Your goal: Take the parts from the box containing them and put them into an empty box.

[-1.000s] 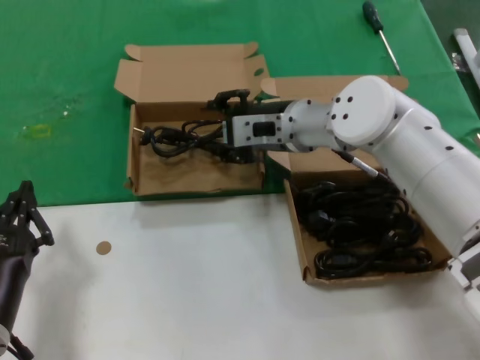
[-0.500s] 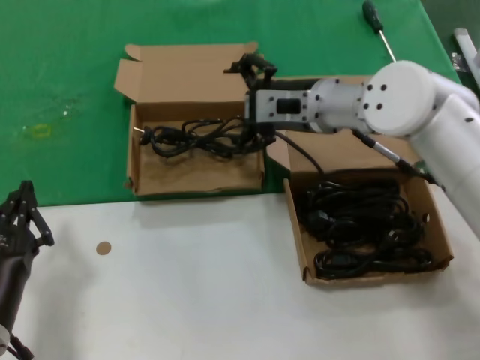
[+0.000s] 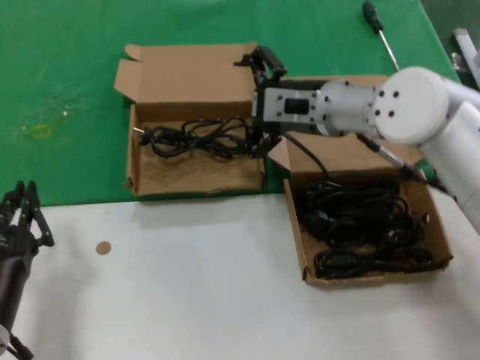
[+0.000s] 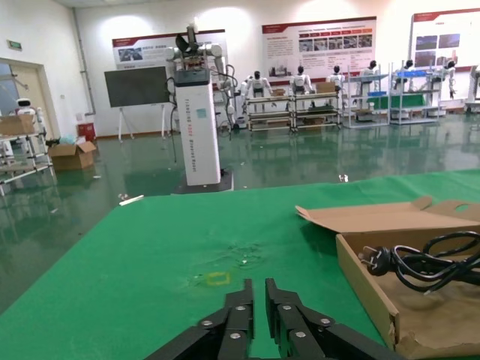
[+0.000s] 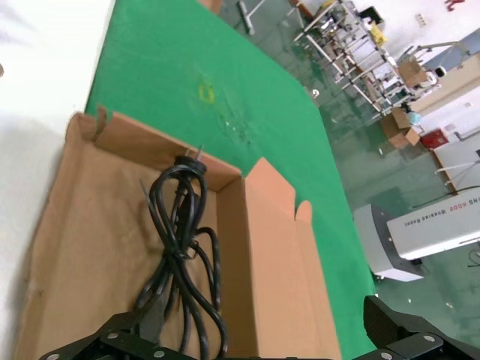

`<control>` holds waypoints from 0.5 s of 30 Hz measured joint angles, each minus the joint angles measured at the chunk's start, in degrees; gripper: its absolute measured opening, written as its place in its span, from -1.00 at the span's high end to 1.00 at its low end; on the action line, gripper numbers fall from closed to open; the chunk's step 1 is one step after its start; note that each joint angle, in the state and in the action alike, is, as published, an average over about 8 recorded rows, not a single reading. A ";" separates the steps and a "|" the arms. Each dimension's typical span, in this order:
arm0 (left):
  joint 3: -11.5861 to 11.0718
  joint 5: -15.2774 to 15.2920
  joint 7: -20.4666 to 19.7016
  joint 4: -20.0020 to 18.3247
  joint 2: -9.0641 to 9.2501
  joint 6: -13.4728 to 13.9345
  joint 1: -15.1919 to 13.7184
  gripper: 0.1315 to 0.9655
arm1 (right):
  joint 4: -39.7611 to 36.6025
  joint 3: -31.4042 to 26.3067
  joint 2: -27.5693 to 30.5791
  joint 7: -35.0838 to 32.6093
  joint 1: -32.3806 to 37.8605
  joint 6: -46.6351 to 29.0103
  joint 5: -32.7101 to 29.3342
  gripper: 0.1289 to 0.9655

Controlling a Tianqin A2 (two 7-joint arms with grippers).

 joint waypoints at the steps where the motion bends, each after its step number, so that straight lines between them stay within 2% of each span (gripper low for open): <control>1: 0.00 0.00 0.00 0.00 0.00 0.00 0.00 0.90 | 0.27 0.23 0.00 0.07 -0.44 0.28 0.27 -0.85; 4: 0.00 0.00 0.00 0.00 0.00 0.00 0.00 0.84 | 1.33 1.13 0.00 0.32 -2.13 1.40 1.31 -0.94; 11: 0.00 0.00 0.00 0.00 0.00 0.00 0.00 0.78 | 4.45 3.77 0.00 1.09 -7.13 4.68 4.40 -0.96; 15: 0.00 0.00 0.00 0.00 0.00 0.00 0.00 0.62 | 6.40 5.42 0.00 1.56 -10.24 6.72 6.32 -0.99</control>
